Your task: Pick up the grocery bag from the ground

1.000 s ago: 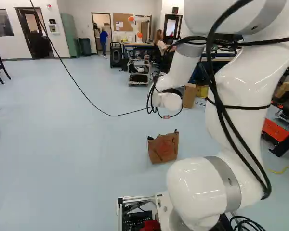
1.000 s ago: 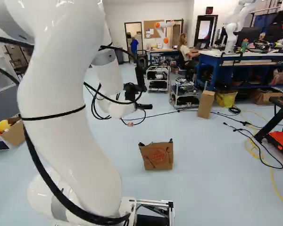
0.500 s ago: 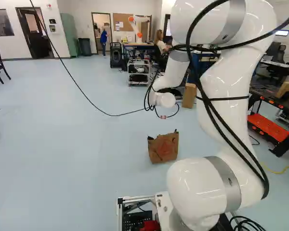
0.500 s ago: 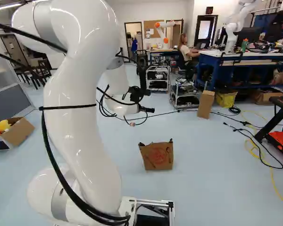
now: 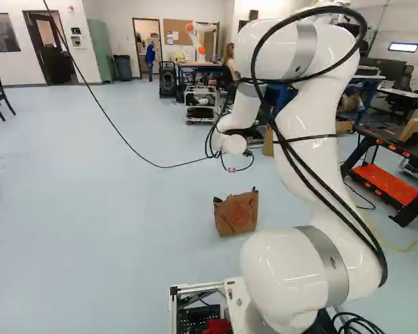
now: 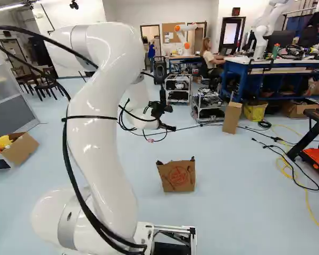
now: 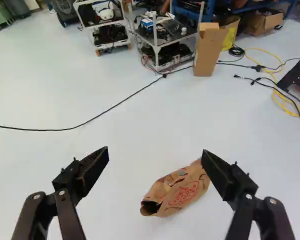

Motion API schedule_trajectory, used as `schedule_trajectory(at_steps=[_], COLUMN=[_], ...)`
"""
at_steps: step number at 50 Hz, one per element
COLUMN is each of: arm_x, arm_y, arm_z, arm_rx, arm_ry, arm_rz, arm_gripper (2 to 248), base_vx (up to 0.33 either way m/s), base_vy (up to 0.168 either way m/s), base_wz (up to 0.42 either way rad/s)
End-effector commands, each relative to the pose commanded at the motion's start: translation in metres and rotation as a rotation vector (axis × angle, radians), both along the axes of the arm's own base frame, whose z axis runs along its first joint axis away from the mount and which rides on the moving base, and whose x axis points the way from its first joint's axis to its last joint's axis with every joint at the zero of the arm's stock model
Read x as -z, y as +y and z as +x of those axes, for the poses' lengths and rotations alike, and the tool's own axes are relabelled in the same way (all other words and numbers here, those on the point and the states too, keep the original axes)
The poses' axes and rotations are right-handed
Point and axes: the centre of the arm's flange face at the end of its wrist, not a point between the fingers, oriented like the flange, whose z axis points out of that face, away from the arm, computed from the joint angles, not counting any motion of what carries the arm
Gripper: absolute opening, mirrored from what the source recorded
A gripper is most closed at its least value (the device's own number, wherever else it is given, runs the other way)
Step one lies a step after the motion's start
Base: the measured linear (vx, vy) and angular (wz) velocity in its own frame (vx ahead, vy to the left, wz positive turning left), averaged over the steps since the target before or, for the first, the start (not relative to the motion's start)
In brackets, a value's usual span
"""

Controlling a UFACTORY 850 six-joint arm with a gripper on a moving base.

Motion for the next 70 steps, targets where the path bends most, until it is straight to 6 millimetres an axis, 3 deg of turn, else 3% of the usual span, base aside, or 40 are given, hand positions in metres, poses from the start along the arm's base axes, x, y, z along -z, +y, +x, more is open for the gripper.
schedule_trajectory(at_steps=[45, 70], arm_x=[0.085, 0.133], arm_y=[-0.049, -0.079], arm_z=[0.071, 0.096], arm_rx=[0.253, 0.386], arm_ry=[0.131, 0.197], arm_rz=[0.152, 0.265], arm_gripper=[247, 247], base_vx=[0.0, 0.0], base_vy=[0.0, 0.0], base_wz=[0.0, 0.0])
